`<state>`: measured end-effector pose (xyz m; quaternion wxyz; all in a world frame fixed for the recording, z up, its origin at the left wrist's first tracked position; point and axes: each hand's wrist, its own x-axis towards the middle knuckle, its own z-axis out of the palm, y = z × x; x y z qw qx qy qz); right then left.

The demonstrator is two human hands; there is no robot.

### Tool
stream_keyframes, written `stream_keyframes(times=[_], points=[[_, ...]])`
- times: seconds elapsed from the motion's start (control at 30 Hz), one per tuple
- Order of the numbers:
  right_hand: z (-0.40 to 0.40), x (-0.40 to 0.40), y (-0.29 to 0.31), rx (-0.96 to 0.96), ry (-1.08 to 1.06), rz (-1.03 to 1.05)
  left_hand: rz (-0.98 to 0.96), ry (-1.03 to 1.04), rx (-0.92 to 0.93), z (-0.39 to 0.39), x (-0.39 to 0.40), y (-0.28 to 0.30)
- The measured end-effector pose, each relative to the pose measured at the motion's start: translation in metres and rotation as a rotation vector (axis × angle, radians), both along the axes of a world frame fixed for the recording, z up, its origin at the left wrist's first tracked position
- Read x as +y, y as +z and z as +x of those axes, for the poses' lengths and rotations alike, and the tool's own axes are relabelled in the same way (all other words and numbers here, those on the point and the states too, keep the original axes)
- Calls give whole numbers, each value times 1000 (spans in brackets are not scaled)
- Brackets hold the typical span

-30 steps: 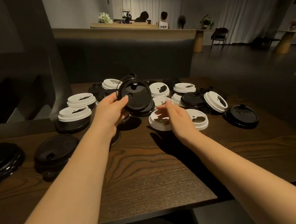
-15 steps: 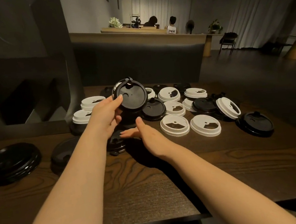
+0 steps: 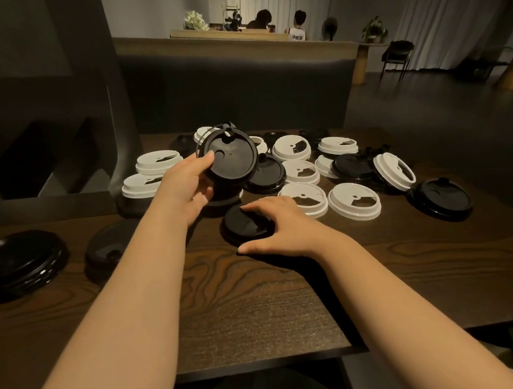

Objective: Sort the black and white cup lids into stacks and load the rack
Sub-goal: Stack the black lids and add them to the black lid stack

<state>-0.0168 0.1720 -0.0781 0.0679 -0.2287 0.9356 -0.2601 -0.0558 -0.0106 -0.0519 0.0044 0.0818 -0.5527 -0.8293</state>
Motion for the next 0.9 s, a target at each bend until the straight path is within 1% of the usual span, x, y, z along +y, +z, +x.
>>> stream_keyframes(times=[0.07,0.13,0.27,0.33,0.4,0.47,0.53,0.57,0.67,0.73,0.8,0.9], points=[[2,1,2,6,-29,-44,7,-2,-7,0,2,0],[1,2,5,4,-77,-188,0,16,-12,0,3,-1],[0,10,13,32,-229,-442,4,123,-31,-1,1,0],[2,12,15,51,-281,-555,-10,116,-37,-1,1,-2],[1,13,15,44,-328,-666,-18,60,-44,1,4,-2],[0,13,18,-25,-367,-813,-27,-17,-36,5,9,0],[-3,13,19,-149,-377,-976,-66,-86,-14,10,15,3],[-5,13,19,-208,-376,-1026,-75,-111,-3,12,17,4],[-8,13,18,-337,-341,-1107,-81,-187,29,14,19,4],[-8,13,18,-396,-327,-1153,-135,-263,44,16,20,2],[-9,14,18,-446,-350,-1174,-184,-345,49,17,20,1],[-9,15,19,-513,-413,-1210,-152,-406,60,18,22,-1]])
